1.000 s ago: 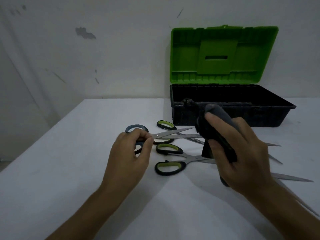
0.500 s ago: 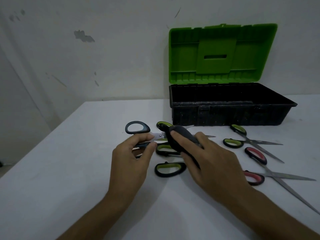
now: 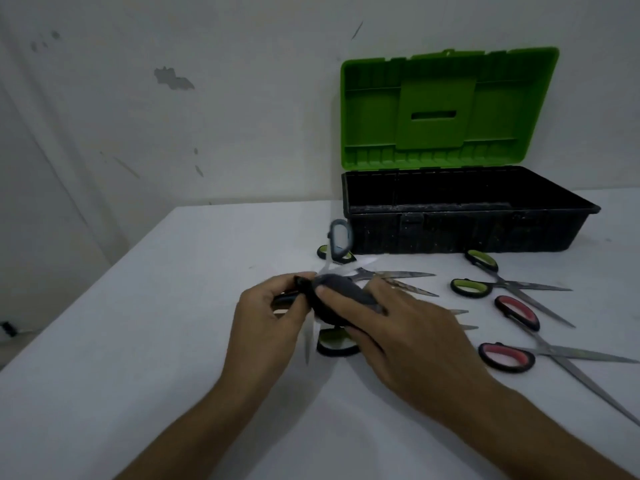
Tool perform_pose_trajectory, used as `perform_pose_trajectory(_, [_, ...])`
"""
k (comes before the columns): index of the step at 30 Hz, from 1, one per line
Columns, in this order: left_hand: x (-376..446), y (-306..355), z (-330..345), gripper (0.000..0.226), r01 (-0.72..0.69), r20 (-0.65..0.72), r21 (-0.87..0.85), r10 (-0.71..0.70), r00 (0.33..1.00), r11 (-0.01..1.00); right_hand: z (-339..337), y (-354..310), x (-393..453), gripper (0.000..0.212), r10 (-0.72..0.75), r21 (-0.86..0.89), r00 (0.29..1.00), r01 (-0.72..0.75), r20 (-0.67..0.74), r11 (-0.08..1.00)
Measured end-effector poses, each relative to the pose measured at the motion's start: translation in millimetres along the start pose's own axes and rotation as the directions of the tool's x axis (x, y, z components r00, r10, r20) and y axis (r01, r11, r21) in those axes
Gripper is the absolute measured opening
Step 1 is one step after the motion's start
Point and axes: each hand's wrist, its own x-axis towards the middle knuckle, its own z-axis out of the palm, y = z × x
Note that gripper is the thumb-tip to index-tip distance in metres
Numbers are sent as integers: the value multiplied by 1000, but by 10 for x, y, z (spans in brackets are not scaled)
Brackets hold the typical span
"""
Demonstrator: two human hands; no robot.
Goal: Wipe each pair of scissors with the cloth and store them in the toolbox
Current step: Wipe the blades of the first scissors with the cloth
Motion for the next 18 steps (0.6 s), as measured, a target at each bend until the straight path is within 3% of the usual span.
perform_pose_trajectory(3, [-7, 43, -4, 25, 78, 71, -93, -71, 995, 993, -12, 131, 16, 67, 104, -15, 995, -104, -3, 995])
perform_pose_trajectory(7, [7, 24, -35, 24, 181, 111, -152, -165, 980, 972, -132, 413, -5, 54, 293, -40, 953, -297, -81, 954])
perform_pose_trajectory(10, [-8, 47, -13, 28, 162, 132, -136, -144, 981, 977, -144, 355, -46, 48, 191, 4, 977, -192, -93, 981])
perform_pose_trajectory(13, [-43, 99, 25, 26, 125, 145, -142, -105, 984, 982, -59, 160, -29, 53, 71, 19, 997, -72, 9, 997])
perform_pose_trajectory(15, [-50, 109, 15, 24, 140, 151, -163, -116, 982, 977, -23, 164, 4, 52, 97, -12, 995, -97, 19, 995])
perform_pose_trajectory(18, [-23, 65, -23, 20, 209, 176, -217, -173, 969, 954, -80, 358, 8, 53, 256, -23, 965, -257, -51, 966])
